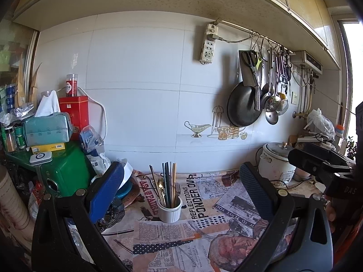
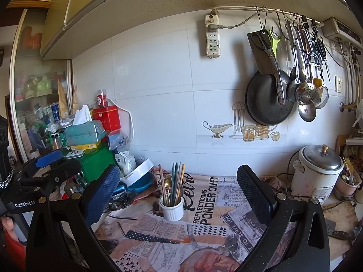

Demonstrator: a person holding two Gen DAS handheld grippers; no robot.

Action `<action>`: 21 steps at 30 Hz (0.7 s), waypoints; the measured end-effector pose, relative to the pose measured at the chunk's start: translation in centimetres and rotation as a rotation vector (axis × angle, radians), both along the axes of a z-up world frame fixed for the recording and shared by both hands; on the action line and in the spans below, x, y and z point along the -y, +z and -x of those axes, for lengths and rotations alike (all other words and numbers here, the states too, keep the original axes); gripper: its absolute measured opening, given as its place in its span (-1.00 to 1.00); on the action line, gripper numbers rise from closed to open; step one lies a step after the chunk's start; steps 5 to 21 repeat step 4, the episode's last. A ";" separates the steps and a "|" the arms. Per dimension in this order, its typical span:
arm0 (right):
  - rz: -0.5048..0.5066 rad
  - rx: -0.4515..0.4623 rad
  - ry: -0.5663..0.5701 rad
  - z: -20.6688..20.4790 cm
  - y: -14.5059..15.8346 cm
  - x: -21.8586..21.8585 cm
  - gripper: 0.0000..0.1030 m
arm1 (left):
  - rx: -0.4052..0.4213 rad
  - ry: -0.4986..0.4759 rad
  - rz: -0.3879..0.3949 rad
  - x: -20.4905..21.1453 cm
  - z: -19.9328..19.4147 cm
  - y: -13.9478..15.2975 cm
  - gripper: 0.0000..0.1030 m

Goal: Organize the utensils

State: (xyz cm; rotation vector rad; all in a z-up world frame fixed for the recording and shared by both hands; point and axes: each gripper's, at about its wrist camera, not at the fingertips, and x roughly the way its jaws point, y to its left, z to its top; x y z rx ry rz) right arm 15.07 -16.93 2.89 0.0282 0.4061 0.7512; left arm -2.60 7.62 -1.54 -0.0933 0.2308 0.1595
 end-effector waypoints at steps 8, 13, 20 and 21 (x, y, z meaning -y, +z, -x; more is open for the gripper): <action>-0.003 0.001 -0.003 -0.3 0.0 -0.1 0.99 | -0.007 -0.002 -0.006 0.1 -0.3 0.0 0.99; -0.003 0.001 -0.003 -0.3 0.0 -0.1 0.99 | -0.007 -0.002 -0.006 0.1 -0.3 0.0 0.99; -0.003 0.001 -0.003 -0.3 0.0 -0.1 0.99 | -0.007 -0.002 -0.006 0.1 -0.3 0.0 0.99; -0.003 0.001 -0.003 -0.3 0.0 -0.1 0.99 | -0.007 -0.002 -0.006 0.1 -0.3 0.0 0.99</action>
